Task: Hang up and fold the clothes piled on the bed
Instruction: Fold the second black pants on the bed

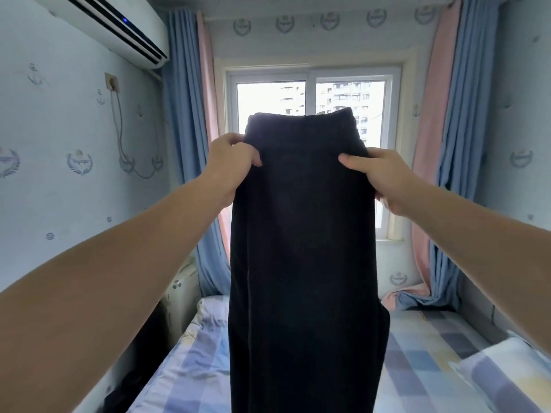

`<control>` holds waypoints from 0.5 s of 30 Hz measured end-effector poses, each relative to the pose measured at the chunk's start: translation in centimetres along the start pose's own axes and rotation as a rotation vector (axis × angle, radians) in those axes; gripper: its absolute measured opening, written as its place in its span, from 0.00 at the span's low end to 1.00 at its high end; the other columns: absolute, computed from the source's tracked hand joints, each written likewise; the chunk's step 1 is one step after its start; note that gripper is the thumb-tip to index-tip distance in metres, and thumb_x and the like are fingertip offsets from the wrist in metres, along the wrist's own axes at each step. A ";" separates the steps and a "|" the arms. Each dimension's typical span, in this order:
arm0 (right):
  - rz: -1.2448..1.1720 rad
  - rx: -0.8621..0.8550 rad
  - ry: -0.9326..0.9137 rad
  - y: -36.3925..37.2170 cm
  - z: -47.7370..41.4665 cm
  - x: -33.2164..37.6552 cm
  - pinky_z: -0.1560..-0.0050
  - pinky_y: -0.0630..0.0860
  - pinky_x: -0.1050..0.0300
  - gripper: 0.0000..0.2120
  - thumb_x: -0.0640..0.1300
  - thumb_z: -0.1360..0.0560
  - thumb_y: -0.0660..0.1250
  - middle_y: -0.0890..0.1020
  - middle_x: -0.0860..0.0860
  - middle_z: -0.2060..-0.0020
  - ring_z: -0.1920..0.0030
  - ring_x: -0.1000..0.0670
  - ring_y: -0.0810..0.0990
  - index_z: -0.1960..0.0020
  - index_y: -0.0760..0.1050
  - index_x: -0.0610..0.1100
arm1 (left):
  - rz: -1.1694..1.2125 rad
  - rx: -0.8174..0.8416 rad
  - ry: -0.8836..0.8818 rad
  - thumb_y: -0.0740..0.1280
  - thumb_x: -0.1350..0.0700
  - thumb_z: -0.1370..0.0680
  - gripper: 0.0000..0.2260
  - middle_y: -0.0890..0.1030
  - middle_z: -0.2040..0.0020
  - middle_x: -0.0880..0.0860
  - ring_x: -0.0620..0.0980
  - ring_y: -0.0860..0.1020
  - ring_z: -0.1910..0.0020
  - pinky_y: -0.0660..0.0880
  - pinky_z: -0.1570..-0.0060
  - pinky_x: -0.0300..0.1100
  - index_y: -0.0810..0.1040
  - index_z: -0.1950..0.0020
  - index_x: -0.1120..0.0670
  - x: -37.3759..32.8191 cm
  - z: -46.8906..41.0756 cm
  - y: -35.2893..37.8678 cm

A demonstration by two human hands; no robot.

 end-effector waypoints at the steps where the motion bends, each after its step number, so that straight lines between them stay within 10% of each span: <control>1: 0.001 0.001 0.004 0.3 0.3 0.0 0.69 0.78 0.67 0.02 0.44 0.24 0.73 0.87 0.57 0.58 0.60 0.58 0.86 0.53 0.82 0.51 | -0.004 0.006 -0.005 0.67 0.67 0.33 0.19 0.81 0.44 0.54 0.55 0.79 0.45 0.75 0.55 0.45 0.79 0.44 0.54 0.2 0.4 -0.3; 15: 0.033 0.084 0.262 10.2 0.8 -17.3 0.53 0.83 0.59 0.04 0.42 0.24 0.73 0.88 0.48 0.52 0.52 0.48 0.87 0.49 0.84 0.45 | 0.079 -0.086 -0.274 0.67 0.64 0.40 0.19 0.85 0.60 0.49 0.49 0.83 0.60 0.76 0.72 0.37 0.80 0.52 0.51 19.9 2.0 -7.7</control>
Point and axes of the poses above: each hand's wrist, its own z-axis away from the middle knuckle, its own y-axis out of the palm, x = y × z, the point moved 9 cm from there along -z, towards the middle knuckle
